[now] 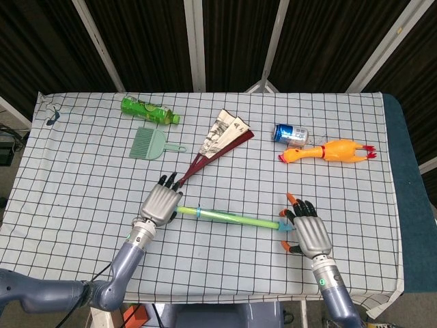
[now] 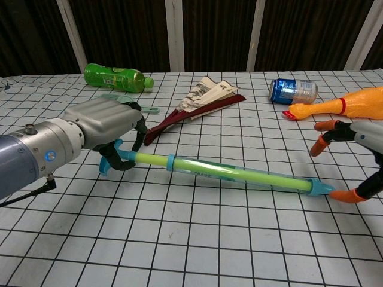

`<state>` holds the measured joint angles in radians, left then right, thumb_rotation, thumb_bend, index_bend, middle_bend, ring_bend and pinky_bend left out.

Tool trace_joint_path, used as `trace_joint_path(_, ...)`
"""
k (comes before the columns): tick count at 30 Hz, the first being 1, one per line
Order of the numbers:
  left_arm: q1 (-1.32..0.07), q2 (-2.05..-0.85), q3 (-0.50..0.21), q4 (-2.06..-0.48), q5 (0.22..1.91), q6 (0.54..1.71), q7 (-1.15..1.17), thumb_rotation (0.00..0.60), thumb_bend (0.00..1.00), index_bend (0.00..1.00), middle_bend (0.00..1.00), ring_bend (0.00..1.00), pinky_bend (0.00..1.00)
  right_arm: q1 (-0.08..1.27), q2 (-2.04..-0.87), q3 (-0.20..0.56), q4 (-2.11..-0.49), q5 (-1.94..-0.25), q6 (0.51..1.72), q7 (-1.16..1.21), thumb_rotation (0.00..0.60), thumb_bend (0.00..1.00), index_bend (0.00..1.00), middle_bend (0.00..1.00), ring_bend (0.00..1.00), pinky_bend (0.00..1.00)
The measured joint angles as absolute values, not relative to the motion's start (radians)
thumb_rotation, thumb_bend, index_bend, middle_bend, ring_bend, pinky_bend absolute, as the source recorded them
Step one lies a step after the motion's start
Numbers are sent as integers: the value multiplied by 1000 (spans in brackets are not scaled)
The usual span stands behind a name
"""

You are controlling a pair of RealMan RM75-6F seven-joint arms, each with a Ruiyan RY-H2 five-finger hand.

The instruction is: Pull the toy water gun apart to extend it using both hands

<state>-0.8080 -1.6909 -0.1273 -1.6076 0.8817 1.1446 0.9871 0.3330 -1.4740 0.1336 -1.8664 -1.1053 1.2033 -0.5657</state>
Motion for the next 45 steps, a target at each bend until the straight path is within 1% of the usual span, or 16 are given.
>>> trace_joint_path(5,-810,-1680,-115,-1611,877,1143,985,600,481,583,236,53,157,367,-1537,151,-1818,-1065,1223,-614,600,264,319,78,0,0)
trace_joint_path(11,-812,-1680,-108,-1609,874,1141,977,600,481,582,236,53,157,388,-1568,165,-1787,-1031,1231,-624,600,264,321,78,0,0)
trace_joint_path(15,-814,-1679,-105,-1609,874,1141,980,600,481,582,236,53,157,393,-1576,166,-1780,-1013,1232,-626,600,264,347,78,0,0)
trace_joint_path(23,-818,-1671,-105,-1616,866,1147,979,600,481,582,236,53,157,399,-1596,140,-1755,-1002,1238,-643,600,264,347,78,0,0)
trace_joint_path(28,-818,-1663,-97,-1617,866,1147,976,600,481,582,236,53,157,413,-1611,147,-1719,-977,1230,-646,600,264,348,79,0,0)
trace_joint_path(34,-822,-1653,-97,-1623,864,1146,975,600,481,583,234,53,157,425,-1626,150,-1681,-964,1225,-640,600,264,391,100,0,0)
trace_joint_path(45,-831,-1653,-91,-1628,861,1143,975,600,481,584,234,53,157,435,-1649,142,-1658,-965,1224,-620,600,264,416,115,0,0)
